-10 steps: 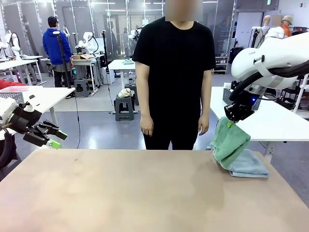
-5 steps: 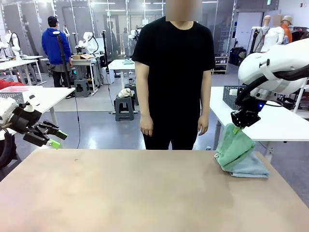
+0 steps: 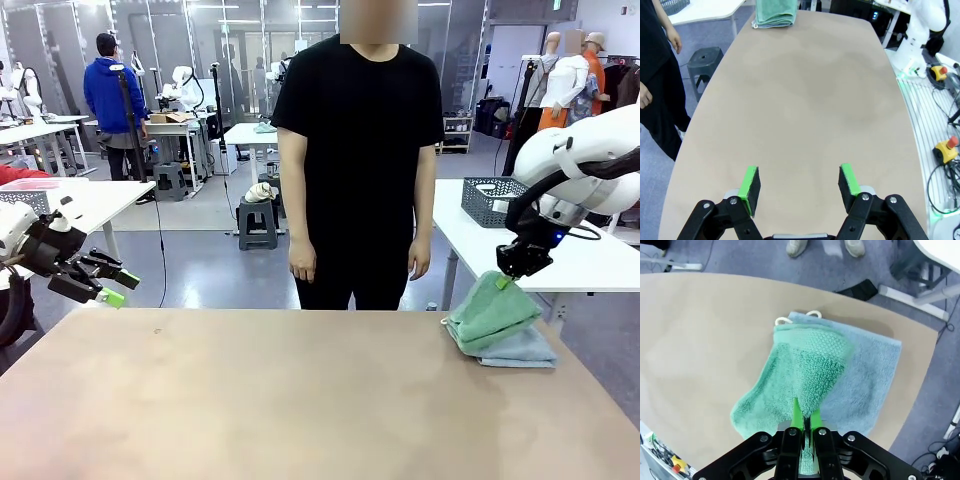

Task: Fold the towels and place them in the basket.
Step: Stack the folded Towel with hook on the right side of the table.

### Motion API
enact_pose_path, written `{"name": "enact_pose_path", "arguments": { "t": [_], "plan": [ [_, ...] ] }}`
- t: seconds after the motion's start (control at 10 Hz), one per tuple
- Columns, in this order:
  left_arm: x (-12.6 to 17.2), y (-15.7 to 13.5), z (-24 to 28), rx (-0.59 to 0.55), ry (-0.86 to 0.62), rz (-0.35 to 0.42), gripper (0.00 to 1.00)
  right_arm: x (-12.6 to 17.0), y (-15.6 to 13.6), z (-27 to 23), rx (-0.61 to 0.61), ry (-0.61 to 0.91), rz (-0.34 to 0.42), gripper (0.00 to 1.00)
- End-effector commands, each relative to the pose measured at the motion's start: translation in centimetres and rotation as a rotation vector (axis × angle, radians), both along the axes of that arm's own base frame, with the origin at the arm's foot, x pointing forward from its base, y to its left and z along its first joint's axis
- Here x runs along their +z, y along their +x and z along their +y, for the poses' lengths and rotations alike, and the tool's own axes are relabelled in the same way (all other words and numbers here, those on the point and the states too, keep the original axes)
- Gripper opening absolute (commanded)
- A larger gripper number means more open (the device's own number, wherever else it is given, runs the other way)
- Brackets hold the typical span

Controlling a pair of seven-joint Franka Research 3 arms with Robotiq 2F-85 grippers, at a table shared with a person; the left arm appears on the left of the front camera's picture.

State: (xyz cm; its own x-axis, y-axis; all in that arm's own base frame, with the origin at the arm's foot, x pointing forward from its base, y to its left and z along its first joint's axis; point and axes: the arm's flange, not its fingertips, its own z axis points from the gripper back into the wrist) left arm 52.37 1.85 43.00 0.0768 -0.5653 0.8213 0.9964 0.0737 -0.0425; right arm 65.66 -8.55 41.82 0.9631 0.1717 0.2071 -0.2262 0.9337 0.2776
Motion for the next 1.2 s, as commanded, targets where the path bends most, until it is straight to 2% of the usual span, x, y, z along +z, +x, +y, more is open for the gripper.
{"name": "enact_pose_path", "arguments": {
  "t": [0.0, 0.5, 0.6, 0.7, 0.8, 0.9, 1.0, 1.1],
  "plan": [
    [0.1, -0.1, 0.0, 0.000, 0.002, -0.002, 0.80, -0.6, 1.4, -1.4, 0.034, 0.056, -0.026, 0.06],
    [0.1, -0.1, 0.0, 0.000, 0.002, -0.002, 0.80, -3.3, 1.6, -3.7, -0.015, 0.046, 0.022, 0.06],
    [0.1, -0.1, 0.0, 0.000, 0.002, -0.002, 0.80, -3.5, 1.6, -3.9, -0.016, 0.048, 0.021, 0.26],
    [0.1, -0.1, 0.0, 0.000, 0.002, -0.002, 0.80, -3.6, 1.5, -4.1, -0.015, 0.050, 0.020, 0.26],
    [0.1, -0.1, 0.0, 0.000, 0.002, -0.002, 0.80, -3.5, 1.4, -4.3, -0.014, 0.049, 0.015, 0.46],
    [0.1, -0.1, 0.0, 0.000, 0.002, -0.002, 0.80, -3.3, 1.3, -4.4, -0.014, 0.045, 0.013, 0.30],
    [0.1, -0.1, 0.0, 0.000, 0.002, -0.002, 0.80, -3.0, 1.2, -4.7, -0.015, 0.037, 0.010, 0.66],
    [0.1, -0.1, 0.0, 0.000, 0.002, -0.002, 0.80, -2.6, 1.1, -5.0, -0.018, 0.025, 0.005, 0.50]
  ]
}}
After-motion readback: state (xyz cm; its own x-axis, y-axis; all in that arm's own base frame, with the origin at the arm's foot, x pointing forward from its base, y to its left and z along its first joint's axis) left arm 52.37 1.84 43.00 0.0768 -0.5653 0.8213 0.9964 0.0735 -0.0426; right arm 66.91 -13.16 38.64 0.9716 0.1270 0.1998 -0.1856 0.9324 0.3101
